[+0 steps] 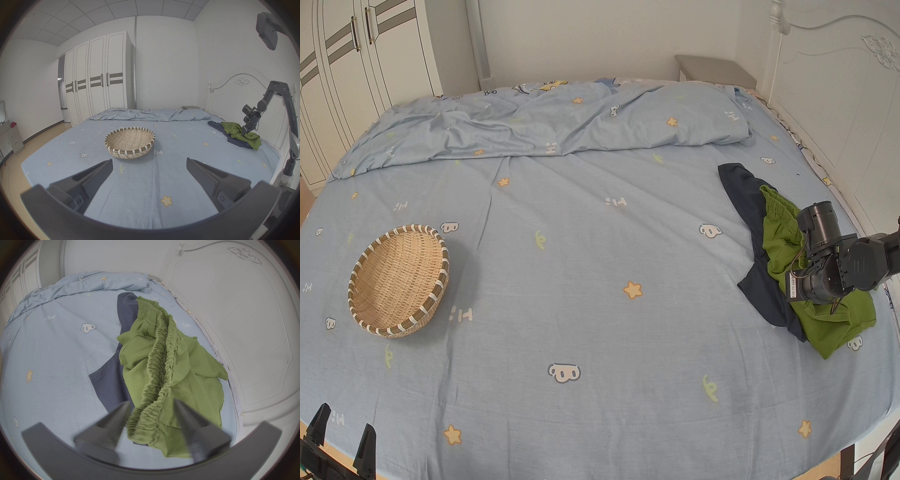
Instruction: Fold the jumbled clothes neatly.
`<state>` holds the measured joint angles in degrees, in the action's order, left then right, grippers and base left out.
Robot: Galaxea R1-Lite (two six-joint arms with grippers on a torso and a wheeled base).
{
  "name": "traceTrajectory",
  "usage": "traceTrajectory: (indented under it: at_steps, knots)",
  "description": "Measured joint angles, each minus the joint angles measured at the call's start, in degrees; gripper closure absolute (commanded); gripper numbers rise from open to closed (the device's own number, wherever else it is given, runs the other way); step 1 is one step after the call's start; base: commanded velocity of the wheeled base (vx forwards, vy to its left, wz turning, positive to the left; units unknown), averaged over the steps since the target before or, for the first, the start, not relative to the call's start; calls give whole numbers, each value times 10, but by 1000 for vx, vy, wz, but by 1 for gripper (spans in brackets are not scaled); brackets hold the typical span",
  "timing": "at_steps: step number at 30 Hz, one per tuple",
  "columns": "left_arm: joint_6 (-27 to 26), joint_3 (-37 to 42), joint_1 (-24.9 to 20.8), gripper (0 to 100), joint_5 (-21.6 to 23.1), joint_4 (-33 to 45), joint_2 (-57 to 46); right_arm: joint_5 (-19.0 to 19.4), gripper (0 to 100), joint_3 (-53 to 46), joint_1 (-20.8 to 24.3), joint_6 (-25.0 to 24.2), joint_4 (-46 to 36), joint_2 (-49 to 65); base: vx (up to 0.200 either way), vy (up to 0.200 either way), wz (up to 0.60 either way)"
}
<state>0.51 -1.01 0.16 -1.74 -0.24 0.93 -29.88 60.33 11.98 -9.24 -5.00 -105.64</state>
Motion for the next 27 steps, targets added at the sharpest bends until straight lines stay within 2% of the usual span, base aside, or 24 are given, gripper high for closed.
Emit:
traceTrajectory:
  at_steps: [13,20,23,27]
  knots:
    - [0,0,0,0,0,0,0,0,100,5,1,0,-10,4,0,0,0]
    - [0,0,0,0,0,0,0,5,100,31,14,-5,-60,34,0,0,0]
    - [0,0,0,0,0,0,0,22,100,60,33,-23,-127,57,0,0,0]
    - [0,0,0,0,0,0,0,84,100,124,70,-63,-235,89,0,0,0]
